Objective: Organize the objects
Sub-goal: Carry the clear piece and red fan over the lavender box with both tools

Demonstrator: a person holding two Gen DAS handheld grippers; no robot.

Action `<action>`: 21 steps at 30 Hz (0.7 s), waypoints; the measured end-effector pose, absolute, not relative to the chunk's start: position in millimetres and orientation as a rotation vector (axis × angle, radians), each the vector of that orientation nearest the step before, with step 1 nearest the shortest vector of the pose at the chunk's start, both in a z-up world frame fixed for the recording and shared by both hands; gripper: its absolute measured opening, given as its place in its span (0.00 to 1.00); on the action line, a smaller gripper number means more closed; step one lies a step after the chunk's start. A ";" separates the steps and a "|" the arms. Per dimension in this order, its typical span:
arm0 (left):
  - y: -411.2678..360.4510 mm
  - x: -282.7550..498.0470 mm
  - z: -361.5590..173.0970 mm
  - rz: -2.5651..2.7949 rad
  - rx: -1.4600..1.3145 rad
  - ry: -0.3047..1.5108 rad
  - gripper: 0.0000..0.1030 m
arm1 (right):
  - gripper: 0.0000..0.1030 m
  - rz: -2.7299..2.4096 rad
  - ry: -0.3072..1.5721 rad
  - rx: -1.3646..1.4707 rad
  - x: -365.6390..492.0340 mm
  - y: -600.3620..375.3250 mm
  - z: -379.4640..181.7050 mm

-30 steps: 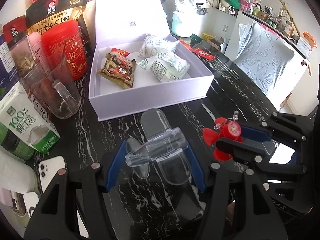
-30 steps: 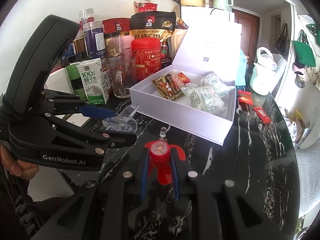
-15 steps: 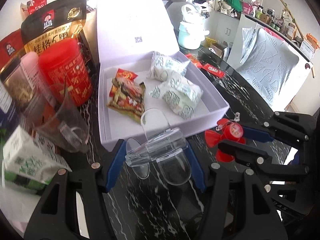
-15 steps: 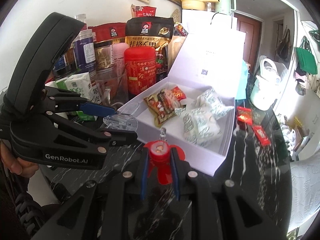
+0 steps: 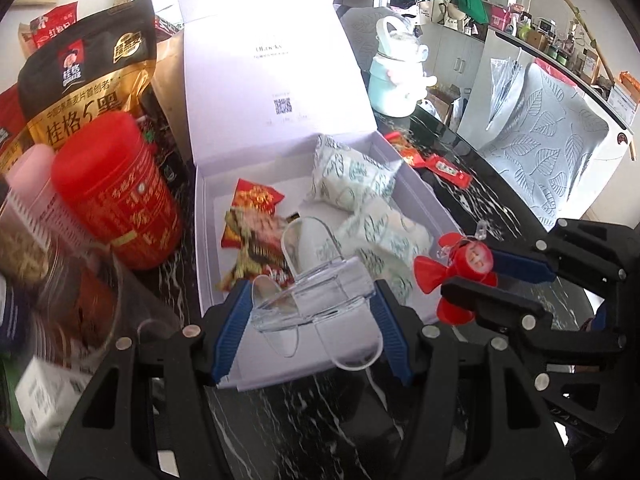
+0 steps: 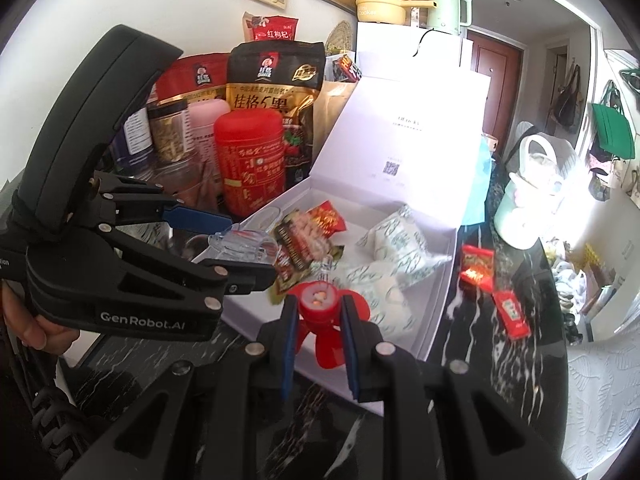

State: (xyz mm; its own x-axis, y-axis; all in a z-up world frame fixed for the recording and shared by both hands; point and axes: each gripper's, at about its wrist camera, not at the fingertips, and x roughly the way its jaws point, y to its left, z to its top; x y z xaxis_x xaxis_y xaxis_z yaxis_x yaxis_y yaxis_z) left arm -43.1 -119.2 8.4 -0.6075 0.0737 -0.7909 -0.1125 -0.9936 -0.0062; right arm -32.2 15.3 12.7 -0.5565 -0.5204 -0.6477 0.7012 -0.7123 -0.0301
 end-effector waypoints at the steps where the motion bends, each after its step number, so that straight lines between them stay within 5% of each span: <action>1: -119.1 -48.6 8.7 2.726 -1.338 0.072 0.57 | 0.19 -2.253 0.376 0.810 -37.6 14.5 13.6; 21: -120.6 -123.2 -3.7 2.733 -1.372 0.132 0.57 | 0.19 -2.234 0.391 0.794 -110.9 1.6 10.2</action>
State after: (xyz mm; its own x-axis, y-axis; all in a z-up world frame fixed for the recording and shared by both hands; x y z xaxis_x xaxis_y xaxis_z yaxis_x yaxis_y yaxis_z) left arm -123.2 -120.6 -3.7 -0.5956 0.0340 -0.8026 -0.1109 -0.9930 0.0403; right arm -110.9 1.6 10.2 -0.5493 -0.5325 -0.6440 0.7196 -0.6932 -0.0406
